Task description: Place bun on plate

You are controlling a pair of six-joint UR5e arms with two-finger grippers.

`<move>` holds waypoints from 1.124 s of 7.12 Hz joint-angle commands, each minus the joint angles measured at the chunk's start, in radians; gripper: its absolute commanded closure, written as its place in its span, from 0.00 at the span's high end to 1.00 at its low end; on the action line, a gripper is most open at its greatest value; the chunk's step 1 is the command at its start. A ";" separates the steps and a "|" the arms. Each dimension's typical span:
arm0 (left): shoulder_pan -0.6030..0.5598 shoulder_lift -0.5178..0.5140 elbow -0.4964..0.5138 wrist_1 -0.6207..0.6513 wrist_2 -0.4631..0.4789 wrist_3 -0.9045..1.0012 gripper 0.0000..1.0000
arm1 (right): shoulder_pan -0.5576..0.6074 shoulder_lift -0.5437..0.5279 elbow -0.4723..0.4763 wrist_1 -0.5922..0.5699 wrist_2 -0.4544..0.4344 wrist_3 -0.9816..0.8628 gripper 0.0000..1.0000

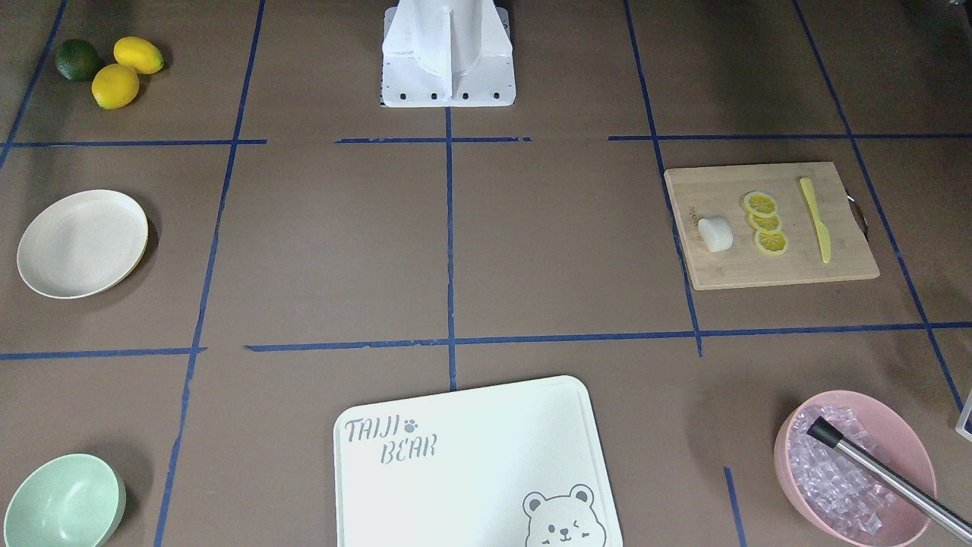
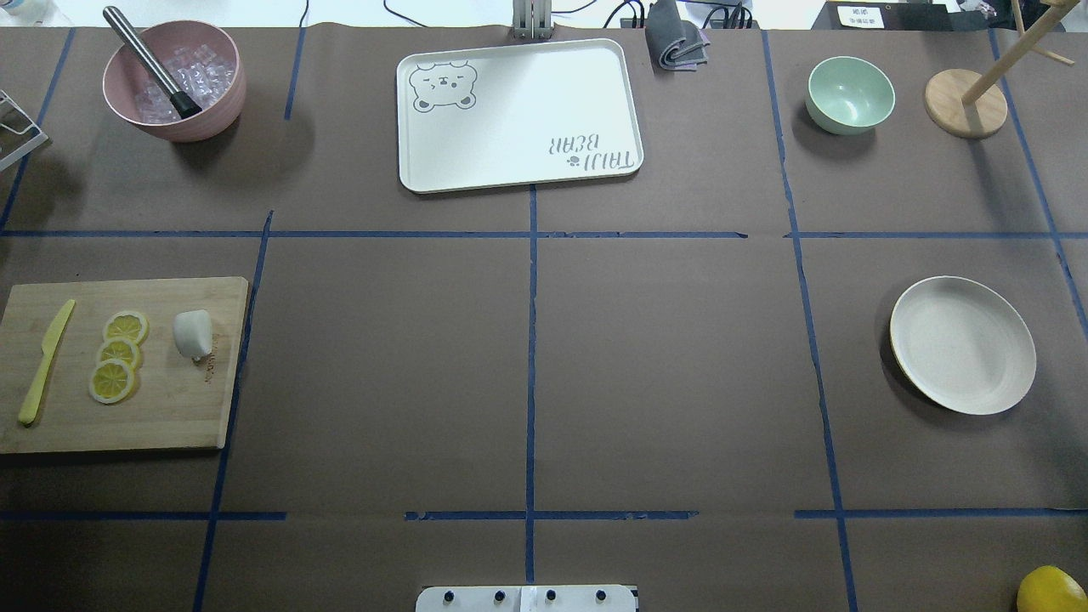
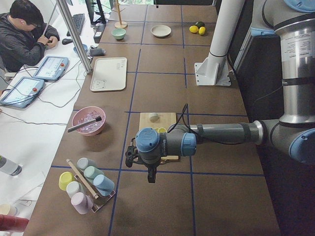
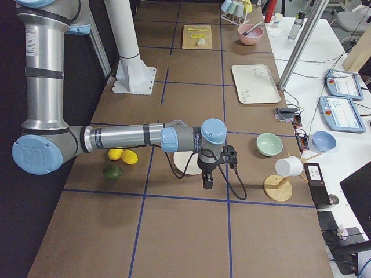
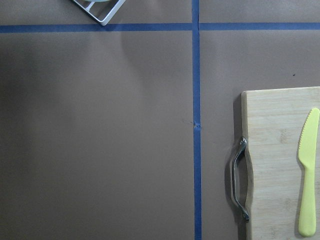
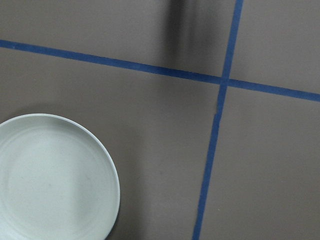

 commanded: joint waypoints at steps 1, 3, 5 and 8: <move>0.002 -0.001 0.004 -0.002 -0.002 -0.001 1.00 | -0.114 -0.015 -0.040 0.235 0.034 0.274 1.00; 0.002 -0.004 0.007 -0.007 -0.002 -0.004 1.00 | -0.185 -0.019 -0.222 0.608 0.031 0.482 1.00; 0.002 -0.007 0.007 -0.008 -0.002 -0.006 1.00 | -0.285 -0.067 -0.235 0.757 -0.018 0.616 0.98; 0.002 -0.010 0.008 -0.008 -0.002 -0.006 1.00 | -0.328 -0.093 -0.241 0.757 -0.040 0.615 0.70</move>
